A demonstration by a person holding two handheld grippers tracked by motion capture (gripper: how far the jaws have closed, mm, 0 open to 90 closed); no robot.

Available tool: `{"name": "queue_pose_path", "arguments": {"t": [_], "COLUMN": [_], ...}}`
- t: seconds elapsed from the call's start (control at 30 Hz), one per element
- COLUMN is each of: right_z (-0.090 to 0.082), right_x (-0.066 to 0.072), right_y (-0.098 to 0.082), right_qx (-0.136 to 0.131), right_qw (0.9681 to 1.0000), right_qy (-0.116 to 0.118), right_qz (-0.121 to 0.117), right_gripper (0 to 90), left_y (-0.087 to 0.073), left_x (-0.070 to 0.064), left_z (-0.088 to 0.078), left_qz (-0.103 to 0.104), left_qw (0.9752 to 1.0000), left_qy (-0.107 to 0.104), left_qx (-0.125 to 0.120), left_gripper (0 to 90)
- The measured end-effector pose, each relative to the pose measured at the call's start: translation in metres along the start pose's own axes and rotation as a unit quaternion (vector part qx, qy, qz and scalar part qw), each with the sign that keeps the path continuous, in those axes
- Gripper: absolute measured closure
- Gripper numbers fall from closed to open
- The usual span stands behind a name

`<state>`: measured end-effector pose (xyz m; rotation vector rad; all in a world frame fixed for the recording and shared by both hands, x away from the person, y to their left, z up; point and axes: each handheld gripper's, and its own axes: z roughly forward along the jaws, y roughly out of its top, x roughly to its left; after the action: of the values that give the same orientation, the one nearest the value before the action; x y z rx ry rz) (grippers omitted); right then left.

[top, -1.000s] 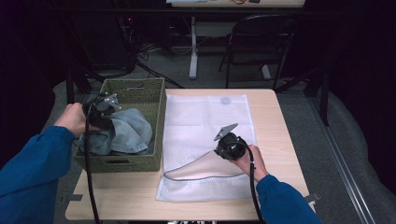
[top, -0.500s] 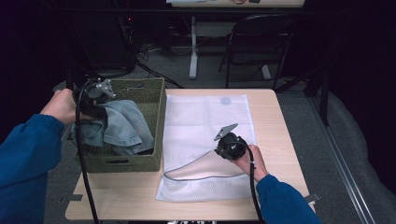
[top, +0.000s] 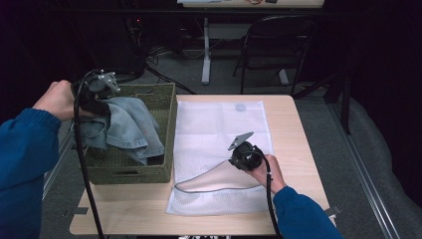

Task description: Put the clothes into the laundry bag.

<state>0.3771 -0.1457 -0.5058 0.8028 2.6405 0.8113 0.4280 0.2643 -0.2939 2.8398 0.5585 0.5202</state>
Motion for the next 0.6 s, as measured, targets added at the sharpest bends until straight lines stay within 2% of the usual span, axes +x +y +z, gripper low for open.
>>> {"name": "queue_pose_path", "arguments": {"t": [0.1, 0.13, 0.17, 0.6], "right_z": [0.001, 0.0, 0.0, 0.001], "right_x": [-0.001, 0.0, 0.0, 0.0], "right_y": [0.0, 0.0, 0.0, 0.0], "right_qx": [-0.002, 0.002, 0.001, 0.001], "right_qw": [1.0, 1.0, 1.0, 1.0], "right_qy": [0.0, 0.0, 0.0, -0.001], "right_qz": [-0.007, -0.001, -0.002, -0.004], "right_gripper": [87.9, 87.9, 87.9, 87.9], "left_y": [0.001, 0.002, 0.002, 0.012], "left_x": [0.001, 0.002, 0.003, 0.005], "left_z": [-0.007, -0.011, -0.014, -0.06], "left_qz": [-0.001, -0.004, 0.002, 0.007], "left_qw": [1.0, 1.0, 1.0, 0.9996], "left_qy": [0.004, 0.006, 0.008, 0.025], "left_qx": [-0.004, -0.004, -0.002, -0.01], "left_gripper": [71.4, 71.4, 71.4, 71.3]}}
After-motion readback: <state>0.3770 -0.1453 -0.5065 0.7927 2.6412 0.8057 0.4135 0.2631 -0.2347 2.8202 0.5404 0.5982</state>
